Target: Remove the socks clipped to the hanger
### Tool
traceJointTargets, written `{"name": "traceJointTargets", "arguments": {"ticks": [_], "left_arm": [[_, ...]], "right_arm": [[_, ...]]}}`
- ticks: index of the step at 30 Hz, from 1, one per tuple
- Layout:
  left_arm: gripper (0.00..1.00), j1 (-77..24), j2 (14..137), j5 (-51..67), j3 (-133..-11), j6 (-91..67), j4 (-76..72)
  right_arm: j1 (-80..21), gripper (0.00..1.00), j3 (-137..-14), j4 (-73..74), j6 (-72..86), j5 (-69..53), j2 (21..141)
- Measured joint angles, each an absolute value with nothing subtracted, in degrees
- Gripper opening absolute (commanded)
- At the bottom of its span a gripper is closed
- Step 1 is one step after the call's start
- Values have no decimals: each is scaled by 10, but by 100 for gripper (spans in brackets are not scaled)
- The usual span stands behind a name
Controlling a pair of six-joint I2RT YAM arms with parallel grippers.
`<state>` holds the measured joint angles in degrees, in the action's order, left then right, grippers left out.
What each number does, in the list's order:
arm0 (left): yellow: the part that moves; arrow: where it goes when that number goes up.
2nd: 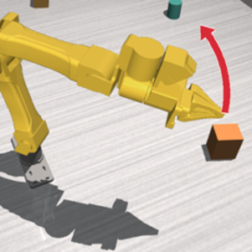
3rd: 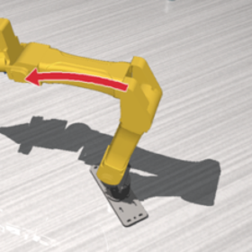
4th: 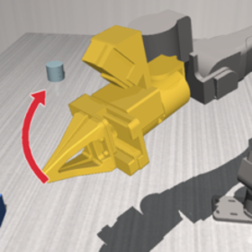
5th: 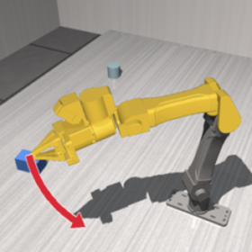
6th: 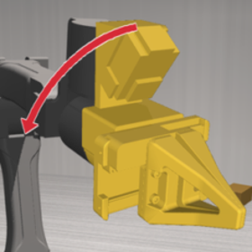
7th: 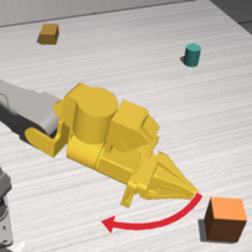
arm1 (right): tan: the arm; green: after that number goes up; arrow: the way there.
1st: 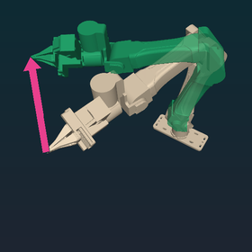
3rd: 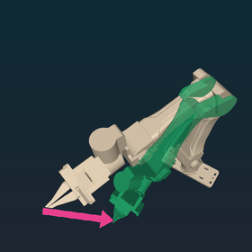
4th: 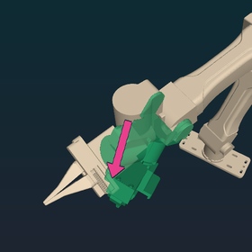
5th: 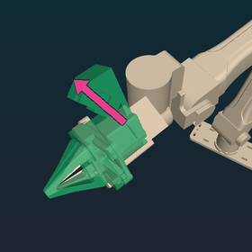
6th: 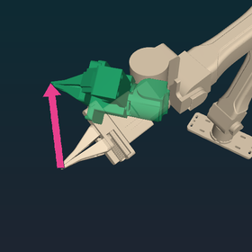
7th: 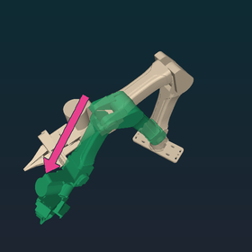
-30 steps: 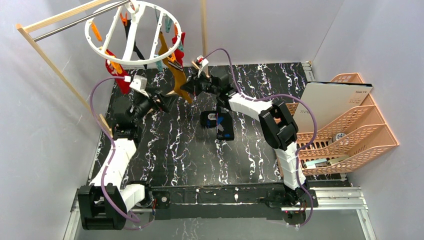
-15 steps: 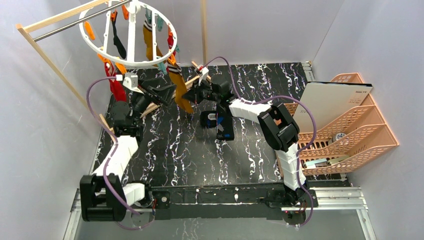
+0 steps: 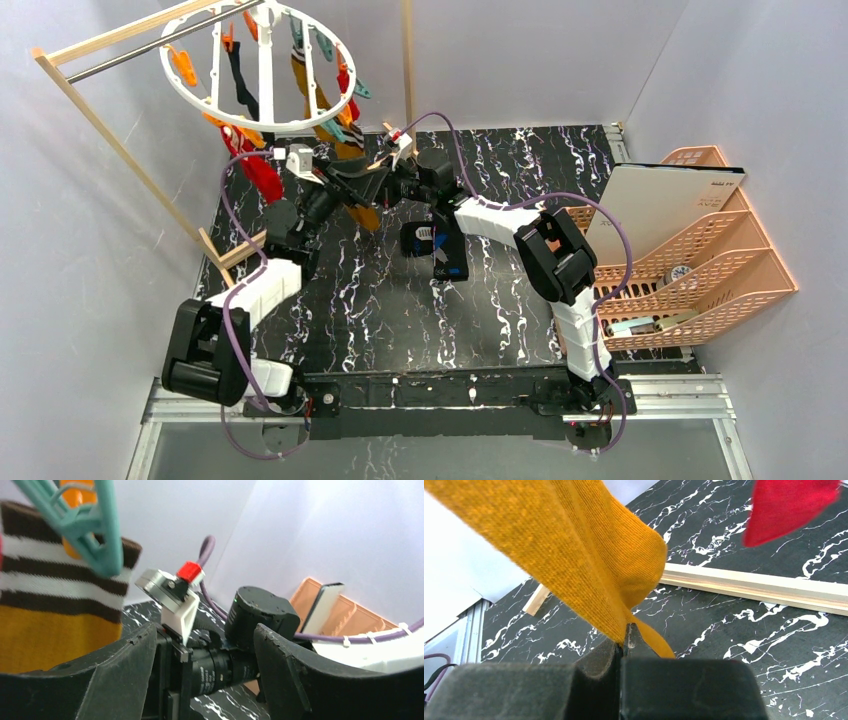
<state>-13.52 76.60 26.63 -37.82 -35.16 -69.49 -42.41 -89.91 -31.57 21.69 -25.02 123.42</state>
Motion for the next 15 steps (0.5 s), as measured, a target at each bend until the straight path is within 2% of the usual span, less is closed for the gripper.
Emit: {"name": "traceJointTargets", "arguments": {"ticks": [3,7,10,13,15], "left_arm": [[58,-136,757,234,-379,-342,-700],[38,-136,739,206,-381,-332,-701],[33,-137,730,187,-391,-329,-701],[22,-159,724,149,-396,-304,-693],[22,-204,716,100,-397,-257,-669]], "right_arm": [[-425,1,-899,-315,217,-250,1234],[-425,1,-899,-315,217,-250,1234],[-426,1,-900,-314,217,-250,1234],[-428,1,-906,-312,217,-248,1234],[-429,1,-907,-312,217,-247,1234]]}}
